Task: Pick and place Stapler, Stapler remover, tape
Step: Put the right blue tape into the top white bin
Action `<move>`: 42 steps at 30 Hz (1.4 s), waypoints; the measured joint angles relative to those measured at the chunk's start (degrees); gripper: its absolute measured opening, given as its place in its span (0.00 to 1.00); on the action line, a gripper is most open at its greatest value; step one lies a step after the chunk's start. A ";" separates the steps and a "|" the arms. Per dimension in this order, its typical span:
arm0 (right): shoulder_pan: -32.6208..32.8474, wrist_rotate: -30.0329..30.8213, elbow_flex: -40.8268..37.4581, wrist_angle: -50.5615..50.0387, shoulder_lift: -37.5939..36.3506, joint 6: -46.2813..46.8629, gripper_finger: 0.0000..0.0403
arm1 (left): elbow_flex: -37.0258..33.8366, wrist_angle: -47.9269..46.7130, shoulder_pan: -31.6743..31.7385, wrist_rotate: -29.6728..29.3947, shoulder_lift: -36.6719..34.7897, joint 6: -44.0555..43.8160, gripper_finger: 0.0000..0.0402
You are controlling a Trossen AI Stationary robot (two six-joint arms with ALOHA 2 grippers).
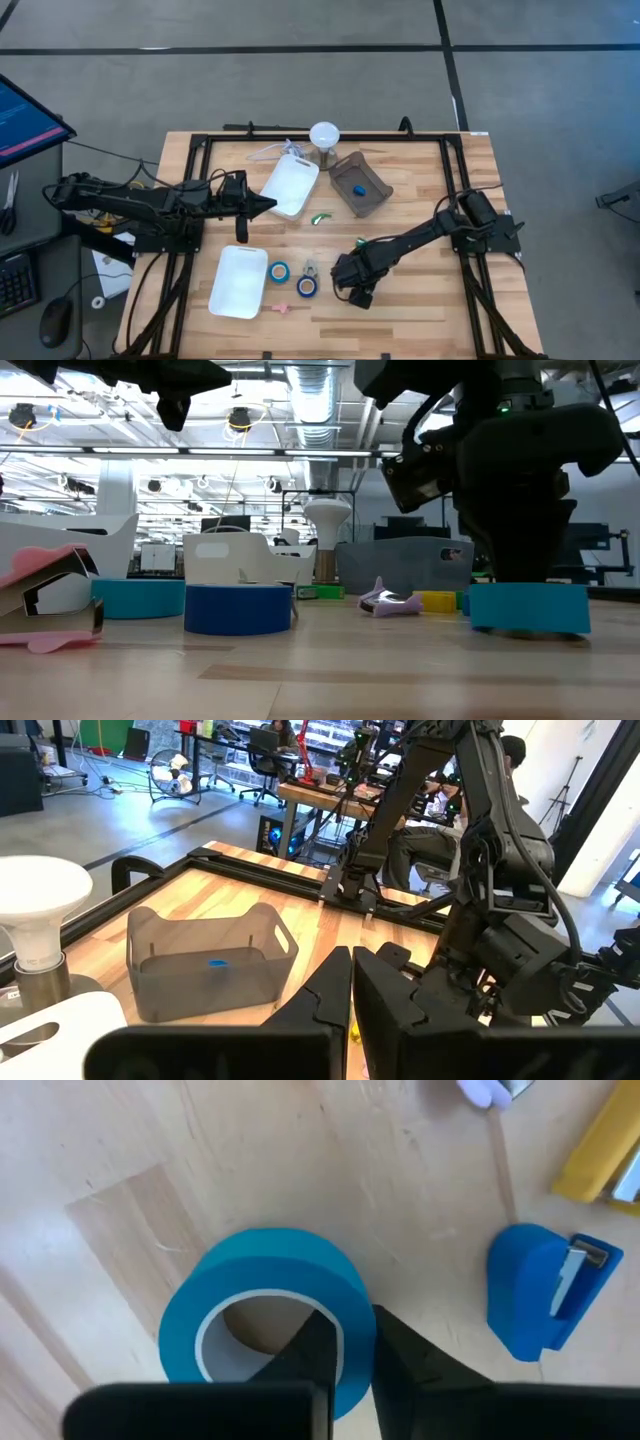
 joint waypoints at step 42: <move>-17.42 20.68 3.01 35.57 -17.84 -21.85 0.06 | 0.04 19.64 7.27 12.02 9.51 -57.23 0.15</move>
